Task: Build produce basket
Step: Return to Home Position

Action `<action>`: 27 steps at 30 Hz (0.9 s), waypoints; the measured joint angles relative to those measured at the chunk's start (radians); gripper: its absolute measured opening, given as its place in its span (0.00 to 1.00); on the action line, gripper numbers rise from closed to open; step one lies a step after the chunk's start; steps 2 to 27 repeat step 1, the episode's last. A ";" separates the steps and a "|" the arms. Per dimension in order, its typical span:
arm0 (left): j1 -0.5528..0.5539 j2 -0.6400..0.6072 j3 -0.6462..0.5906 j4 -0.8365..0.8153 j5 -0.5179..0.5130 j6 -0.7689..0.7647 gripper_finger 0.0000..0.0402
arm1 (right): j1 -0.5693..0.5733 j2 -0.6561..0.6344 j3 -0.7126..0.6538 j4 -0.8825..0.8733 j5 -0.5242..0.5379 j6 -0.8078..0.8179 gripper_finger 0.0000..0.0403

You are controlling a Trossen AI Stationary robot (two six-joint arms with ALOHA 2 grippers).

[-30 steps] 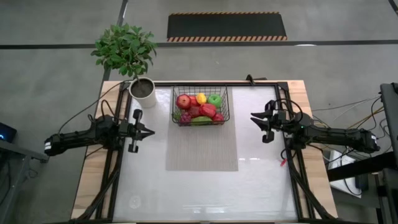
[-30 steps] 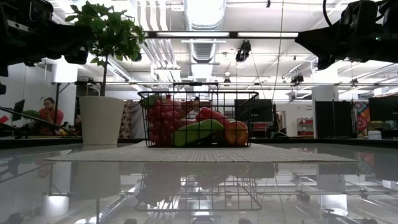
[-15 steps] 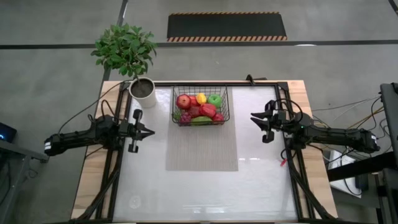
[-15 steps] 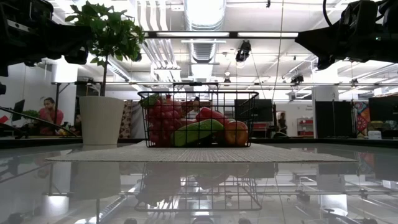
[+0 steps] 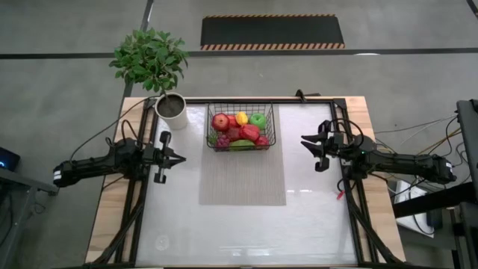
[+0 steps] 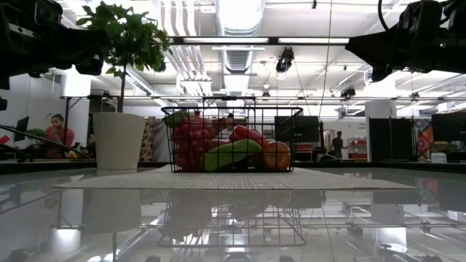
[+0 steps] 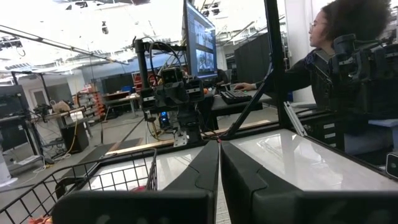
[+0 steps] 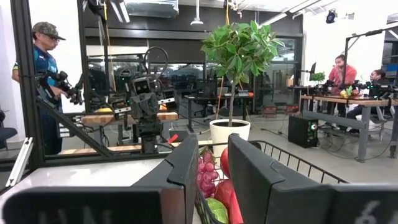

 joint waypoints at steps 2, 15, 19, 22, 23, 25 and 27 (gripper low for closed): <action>0.000 0.000 0.000 0.000 0.000 0.000 0.00 | 0.000 0.000 0.000 0.000 0.000 0.000 0.19; 0.000 0.000 0.000 0.000 0.000 0.000 0.00 | 0.000 0.000 0.000 0.000 0.000 0.000 0.19; 0.000 0.000 0.000 0.000 0.000 0.000 0.00 | 0.000 0.000 0.000 0.000 0.000 0.000 0.19; 0.000 0.000 0.000 0.000 0.000 0.000 0.00 | 0.000 0.000 0.000 0.000 0.000 0.000 0.19; 0.000 0.000 0.000 0.000 0.000 0.000 0.00 | 0.000 0.000 0.000 0.000 0.000 0.000 0.19; 0.000 0.000 0.000 0.000 0.000 0.000 0.00 | 0.000 0.000 0.000 0.000 0.000 0.000 0.19; 0.000 0.000 0.000 0.000 0.000 0.000 0.00 | 0.000 0.000 0.000 0.000 0.000 0.000 0.19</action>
